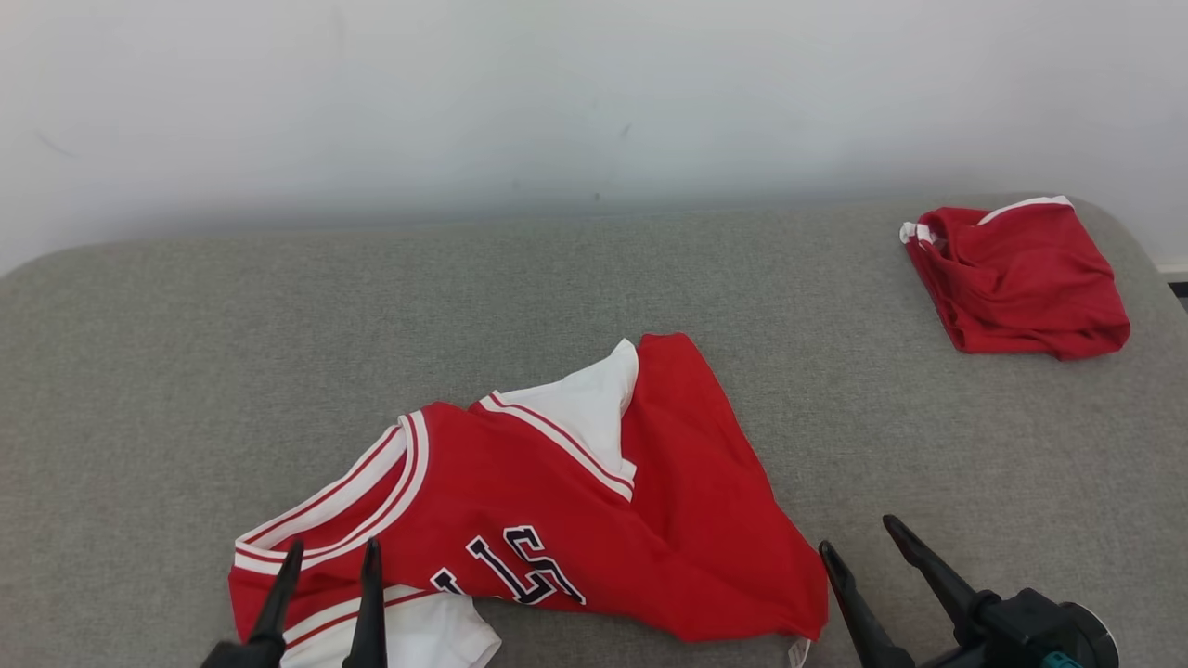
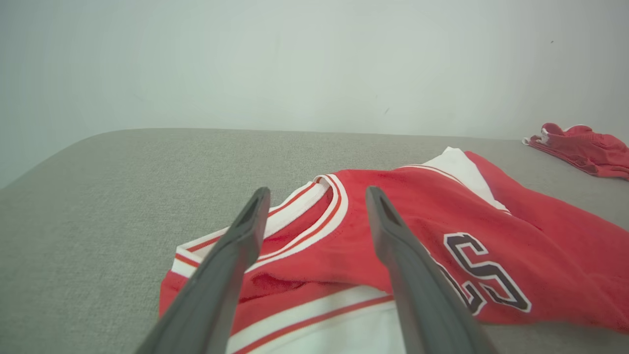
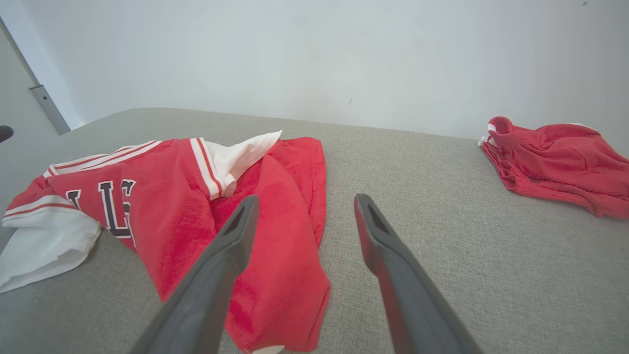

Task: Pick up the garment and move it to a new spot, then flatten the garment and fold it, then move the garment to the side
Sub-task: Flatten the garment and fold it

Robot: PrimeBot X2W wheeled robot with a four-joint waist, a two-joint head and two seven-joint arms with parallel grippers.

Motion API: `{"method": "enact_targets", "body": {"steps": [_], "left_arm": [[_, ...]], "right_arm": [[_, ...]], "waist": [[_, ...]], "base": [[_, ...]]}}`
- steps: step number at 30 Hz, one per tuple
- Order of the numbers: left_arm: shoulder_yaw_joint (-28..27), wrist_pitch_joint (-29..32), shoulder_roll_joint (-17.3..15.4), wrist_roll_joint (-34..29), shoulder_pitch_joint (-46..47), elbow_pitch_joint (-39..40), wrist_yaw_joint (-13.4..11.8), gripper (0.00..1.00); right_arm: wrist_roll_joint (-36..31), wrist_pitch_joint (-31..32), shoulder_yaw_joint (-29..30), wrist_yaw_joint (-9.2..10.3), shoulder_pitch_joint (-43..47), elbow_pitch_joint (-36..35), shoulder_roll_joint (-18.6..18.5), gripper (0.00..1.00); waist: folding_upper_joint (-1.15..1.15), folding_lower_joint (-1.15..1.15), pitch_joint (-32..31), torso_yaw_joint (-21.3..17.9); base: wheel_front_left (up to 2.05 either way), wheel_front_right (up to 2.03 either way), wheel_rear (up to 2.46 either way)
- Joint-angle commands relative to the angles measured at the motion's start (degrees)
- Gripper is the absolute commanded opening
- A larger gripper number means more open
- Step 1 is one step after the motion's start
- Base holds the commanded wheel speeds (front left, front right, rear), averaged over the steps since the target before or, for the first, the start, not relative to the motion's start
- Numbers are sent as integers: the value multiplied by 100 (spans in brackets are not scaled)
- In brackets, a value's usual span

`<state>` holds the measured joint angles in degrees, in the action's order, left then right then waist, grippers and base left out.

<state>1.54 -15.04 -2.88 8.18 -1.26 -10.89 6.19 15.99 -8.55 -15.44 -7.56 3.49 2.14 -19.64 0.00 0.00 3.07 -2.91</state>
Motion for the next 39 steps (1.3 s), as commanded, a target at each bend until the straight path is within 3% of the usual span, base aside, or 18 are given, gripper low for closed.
{"method": "enact_targets", "body": {"steps": [1, 8, 17, 24, 31, 34, 39], "left_arm": [[-7, -16, -6, -106, 159, -11, 34, 100], [175, -16, -235, -301, 885, -320, 117, 100], [1045, 4, -1094, 152, 2073, -1737, 120, 100], [2112, 618, -1917, 1563, 2997, -2477, 122, 100], [3321, 1983, -2826, 3424, 3575, -2138, 123, 100], [3585, 2498, -3222, 4013, 3778, -1994, 122, 100], [3934, 2909, -3555, 4478, 3984, -1919, 123, 100]], "right_arm": [[-96, -88, 106, 18, -71, 52, 166, 100], [-507, -434, 534, 18, -206, 458, 851, 100], [-691, -612, 479, 18, -558, 882, 1167, 100], [-701, -664, 492, 18, -832, 1108, 1270, 100], [-686, -667, 431, 18, -1018, 1139, 1338, 100], [-678, -667, 434, 18, -1064, 1144, 1367, 100], [-695, -668, 451, 18, -1062, 1150, 1404, 100]], "waist": [[0, 0, 40, -56], [0, 0, 217, -309], [0, 0, 489, -657], [0, 0, 723, -942], [0, 0, 918, -1139], [0, 0, 956, -1197], [0, 0, 986, -1248]], "base": [[0, 0, 0], [0, 0, 0], [0, 0, 0], [0, 0, 0], [0, 0, 0], [0, 0, 0], [0, 0, 0]]}}
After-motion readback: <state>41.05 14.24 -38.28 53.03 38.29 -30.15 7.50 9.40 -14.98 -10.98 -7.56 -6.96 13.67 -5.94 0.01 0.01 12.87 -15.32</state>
